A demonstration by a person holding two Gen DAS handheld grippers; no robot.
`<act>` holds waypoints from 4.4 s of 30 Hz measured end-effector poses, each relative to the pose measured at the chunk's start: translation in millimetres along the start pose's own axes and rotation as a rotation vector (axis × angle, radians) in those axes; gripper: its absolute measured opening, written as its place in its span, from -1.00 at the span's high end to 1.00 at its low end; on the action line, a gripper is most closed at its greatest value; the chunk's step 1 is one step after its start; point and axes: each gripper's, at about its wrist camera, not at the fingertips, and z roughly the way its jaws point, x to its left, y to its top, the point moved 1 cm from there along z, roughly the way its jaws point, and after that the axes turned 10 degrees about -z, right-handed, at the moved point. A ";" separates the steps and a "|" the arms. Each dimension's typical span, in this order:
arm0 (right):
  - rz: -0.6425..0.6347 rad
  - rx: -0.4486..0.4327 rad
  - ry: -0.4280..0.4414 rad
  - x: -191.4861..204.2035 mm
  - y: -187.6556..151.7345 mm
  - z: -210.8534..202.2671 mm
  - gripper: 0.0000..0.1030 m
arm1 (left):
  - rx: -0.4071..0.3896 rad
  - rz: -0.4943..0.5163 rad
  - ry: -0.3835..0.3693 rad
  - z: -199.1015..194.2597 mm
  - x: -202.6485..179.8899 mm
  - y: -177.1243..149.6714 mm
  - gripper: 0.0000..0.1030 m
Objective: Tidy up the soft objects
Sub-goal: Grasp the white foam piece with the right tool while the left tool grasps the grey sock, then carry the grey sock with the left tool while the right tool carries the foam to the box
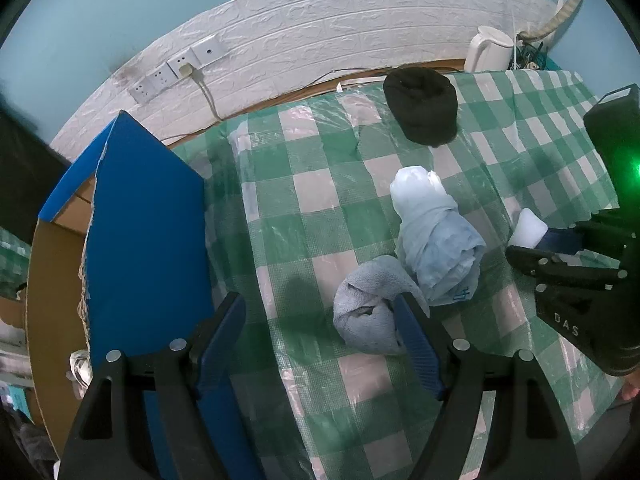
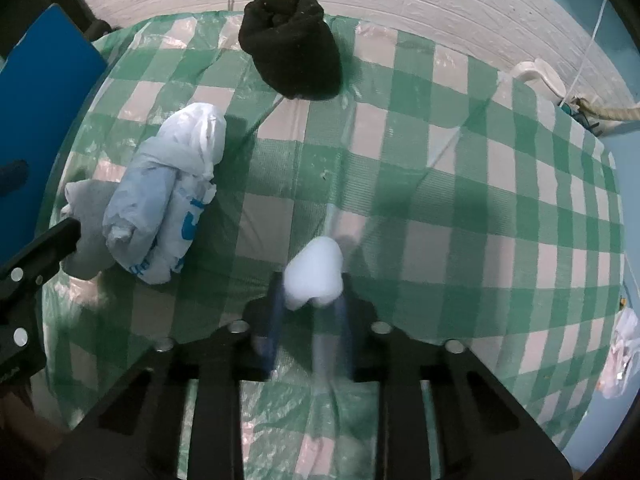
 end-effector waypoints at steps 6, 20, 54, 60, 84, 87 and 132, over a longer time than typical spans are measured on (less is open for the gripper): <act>0.006 0.003 0.012 -3.8 -6.4 -1.5 0.63 | -0.002 0.003 0.006 -0.6 -1.1 0.3 -0.52; 0.024 -0.057 0.045 -12.5 -12.8 -24.7 0.63 | -0.006 0.008 0.019 -1.0 -0.7 -0.5 -0.52; 0.006 -0.138 0.062 -11.5 -22.9 -70.4 0.66 | 0.054 0.101 -0.121 6.6 -33.9 -7.2 -0.55; 0.014 -0.136 0.064 -15.0 -24.9 -69.3 0.66 | 0.055 0.102 -0.137 10.6 -37.6 -10.6 0.11; -0.034 -0.206 0.050 7.4 -17.7 -105.1 0.66 | -0.074 0.043 -0.122 -43.5 -5.7 -9.9 0.57; -0.042 -0.214 0.047 12.3 -17.4 -110.1 0.66 | -0.087 0.032 -0.113 -50.4 0.2 -9.9 0.57; -0.232 -0.312 0.090 131.2 40.2 -162.0 0.66 | -0.229 -0.147 -0.002 -123.0 129.8 -37.5 0.57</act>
